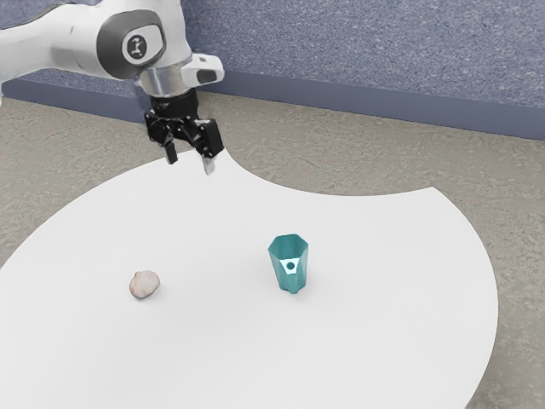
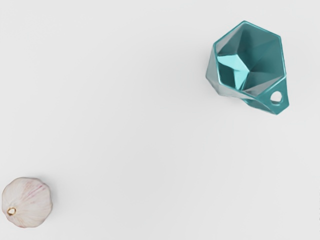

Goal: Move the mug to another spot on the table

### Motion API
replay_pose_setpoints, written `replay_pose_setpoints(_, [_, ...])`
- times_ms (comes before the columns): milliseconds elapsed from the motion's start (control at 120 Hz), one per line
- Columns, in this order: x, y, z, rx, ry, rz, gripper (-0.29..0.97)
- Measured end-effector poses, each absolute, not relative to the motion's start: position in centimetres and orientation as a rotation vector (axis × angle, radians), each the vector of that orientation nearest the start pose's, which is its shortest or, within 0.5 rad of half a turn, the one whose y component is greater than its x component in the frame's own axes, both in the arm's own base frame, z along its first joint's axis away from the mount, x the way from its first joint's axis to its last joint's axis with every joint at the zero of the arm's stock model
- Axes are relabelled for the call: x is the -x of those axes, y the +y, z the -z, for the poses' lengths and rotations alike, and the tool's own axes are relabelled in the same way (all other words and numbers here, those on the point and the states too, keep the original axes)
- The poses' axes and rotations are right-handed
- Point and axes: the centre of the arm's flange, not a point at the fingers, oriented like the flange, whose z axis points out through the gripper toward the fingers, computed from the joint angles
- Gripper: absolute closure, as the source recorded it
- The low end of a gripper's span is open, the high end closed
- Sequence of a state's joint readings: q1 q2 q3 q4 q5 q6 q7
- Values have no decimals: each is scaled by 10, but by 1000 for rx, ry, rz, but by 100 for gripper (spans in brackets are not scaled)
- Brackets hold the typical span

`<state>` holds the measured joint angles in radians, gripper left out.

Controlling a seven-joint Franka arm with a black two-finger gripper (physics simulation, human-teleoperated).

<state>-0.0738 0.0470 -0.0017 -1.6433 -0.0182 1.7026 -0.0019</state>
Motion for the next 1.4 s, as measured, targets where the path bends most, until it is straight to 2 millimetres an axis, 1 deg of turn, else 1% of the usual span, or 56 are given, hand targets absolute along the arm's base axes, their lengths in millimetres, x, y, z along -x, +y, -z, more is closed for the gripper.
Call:
replay_pose_setpoints(50, [-579, -59, -552, 3161, 110, -4, 0])
replay_pose_setpoints(125, [-588, -84, -527, 3172, 114, -9, 0])
replay_pose_setpoints(175, [-592, -98, -516, 3184, 96, -1, 0])
replay_pose_setpoints(233, [-596, -108, -508, 3196, 49, 11, 0])
replay_pose_setpoints(325, [-595, -123, -487, 3206, -32, -10, 0])
replay_pose_setpoints(392, [-592, -129, -469, 3205, -92, -32, 0])
replay_pose_setpoints(542, [-588, -130, -430, 3195, -239, -65, 0])
replay_pose_setpoints(575, [-587, -135, -426, 3196, -269, -55, 0])
replay_pose_setpoints(692, [-582, -168, -422, 3205, -365, -14, 0])
replay_pose_setpoints(758, [-581, -181, -418, 3203, -442, -8, 0])
replay_pose_setpoints(817, [-582, -185, -412, 3194, -523, -13, 0])
replay_pose_setpoints(908, [-590, -186, -393, 3174, -649, -30, 0])
replay_pose_setpoints(1033, [-595, -194, -369, 3154, -771, -28, 0])
replay_pose_setpoints(1083, [-595, -203, -363, 3148, -790, -14, 0])
replay_pose_setpoints(1133, [-596, -207, -354, 3137, -822, -11, 0])
replay_pose_setpoints(1208, [-599, -207, -340, 3107, -854, 4, 0])
replay_pose_setpoints(1400, [-606, -207, -318, 3049, -881, 104, 0])
